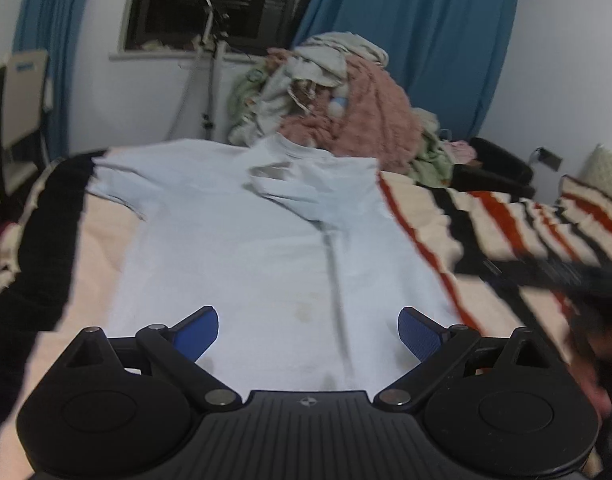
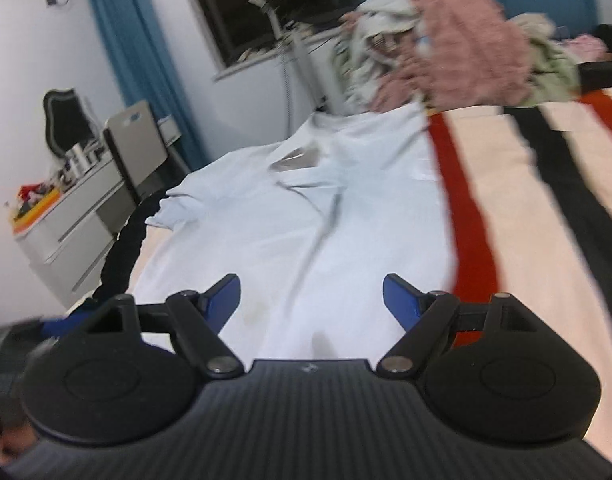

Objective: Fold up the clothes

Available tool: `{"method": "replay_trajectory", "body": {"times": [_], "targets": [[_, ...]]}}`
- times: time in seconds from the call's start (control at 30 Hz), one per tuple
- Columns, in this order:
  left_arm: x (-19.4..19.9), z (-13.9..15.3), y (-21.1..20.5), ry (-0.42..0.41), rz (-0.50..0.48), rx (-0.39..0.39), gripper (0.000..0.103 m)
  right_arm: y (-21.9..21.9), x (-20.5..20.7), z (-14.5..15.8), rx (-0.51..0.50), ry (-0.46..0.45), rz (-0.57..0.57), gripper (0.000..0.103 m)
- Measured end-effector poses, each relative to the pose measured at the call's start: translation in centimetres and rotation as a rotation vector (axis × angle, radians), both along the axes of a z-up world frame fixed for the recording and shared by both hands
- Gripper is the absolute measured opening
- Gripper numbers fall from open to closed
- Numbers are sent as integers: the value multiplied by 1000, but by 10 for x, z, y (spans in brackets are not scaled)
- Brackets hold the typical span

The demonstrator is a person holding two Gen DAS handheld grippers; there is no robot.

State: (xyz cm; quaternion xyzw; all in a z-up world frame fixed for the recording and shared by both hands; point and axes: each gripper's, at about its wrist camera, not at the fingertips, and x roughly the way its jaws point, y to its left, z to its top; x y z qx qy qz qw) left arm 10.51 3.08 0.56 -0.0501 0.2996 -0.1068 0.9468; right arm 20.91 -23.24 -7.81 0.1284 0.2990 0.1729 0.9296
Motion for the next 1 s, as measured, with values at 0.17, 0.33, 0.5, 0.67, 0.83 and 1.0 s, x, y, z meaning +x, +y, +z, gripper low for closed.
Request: {"method": "replay_trajectory", "body": {"times": [0.17,0.33,0.5,0.67,0.83,1.0], "targets": [[15,-16,13,-30,-16,12,98,40,118,-29,-17,17,29,72],[41,-38,35,-11,12,-25,98,61,199,-60,-64,21,-43,71],[66,-54,59,38,48,-108,98,62,233,-82,-75,19,-88,70],[76,-68,75,83,74,-149,98,78,233,-81,-111,7,-16,26],[67,-62,75,47,88,-127,98,106,220,-68,-183,-32,42,13],[59,-53,76,30,117,-115,98,154,196,-52,-325,-92,181,13]]}}
